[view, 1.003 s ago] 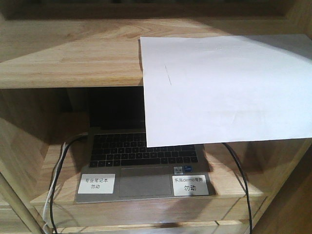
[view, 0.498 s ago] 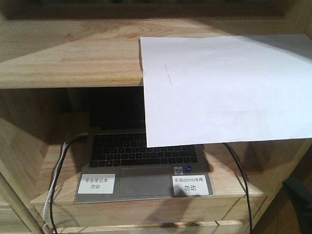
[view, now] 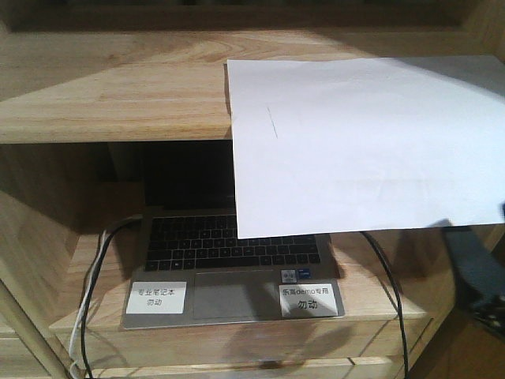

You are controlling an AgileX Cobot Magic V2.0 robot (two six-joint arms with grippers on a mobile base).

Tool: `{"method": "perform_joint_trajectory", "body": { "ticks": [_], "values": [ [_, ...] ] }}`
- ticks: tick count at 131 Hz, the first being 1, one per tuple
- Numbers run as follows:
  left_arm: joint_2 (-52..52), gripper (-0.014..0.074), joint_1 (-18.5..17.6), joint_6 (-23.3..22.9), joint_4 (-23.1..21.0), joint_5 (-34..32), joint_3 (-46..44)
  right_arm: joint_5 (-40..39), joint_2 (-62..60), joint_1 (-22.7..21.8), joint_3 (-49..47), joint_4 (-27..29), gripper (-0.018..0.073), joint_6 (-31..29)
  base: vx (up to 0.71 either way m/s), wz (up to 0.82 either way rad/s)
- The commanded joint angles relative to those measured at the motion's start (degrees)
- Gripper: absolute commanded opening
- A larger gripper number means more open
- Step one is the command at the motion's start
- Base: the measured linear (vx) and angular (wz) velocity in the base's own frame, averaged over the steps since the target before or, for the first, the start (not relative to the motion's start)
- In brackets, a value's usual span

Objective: Grab stapler and paper to desk for stapling
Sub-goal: 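Grasp the edge of the white paper sheet with the right gripper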

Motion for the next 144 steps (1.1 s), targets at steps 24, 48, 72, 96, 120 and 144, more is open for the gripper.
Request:
{"method": "perform_joint_trajectory", "body": {
  "ticks": [24,48,72,96,120,144],
  "values": [
    [1.08,-0.0006,-0.19,0.07,-0.96,-6.70,-1.40,-12.38,7.35,0.06,-5.19,-2.58,0.0595,-1.58,0.00,0.00],
    [1.08,-0.0006,-0.19,0.07,-0.96,-6.70,-1.40,-12.34,7.35,0.06,-9.12,-2.35,0.0595,-3.81,0.00,0.00],
    [1.08,-0.0006,-0.19,0.07,-0.96,-6.70,-1.40,-12.34,10.65,0.06,-12.43,-1.29,0.0595,-3.92,0.00,0.00],
    [1.08,-0.0006,-0.19,0.07,-0.96,-6.70,-1.40,-12.34,12.98,0.06,-15.45,0.16,0.0593,-4.60,0.00,0.00],
    [1.08,-0.0006,-0.19,0.07,-0.96,-6.70,-1.40,-12.34,12.93,0.06,-16.02,0.79,0.0542,-6.05,0.00,0.00],
    [1.08,-0.0006,-0.19,0.07,-0.96,-6.70,-1.40,-12.34,12.93,0.06,-16.02,0.13,0.0356,-6.05,0.00,0.00]
  ]
}}
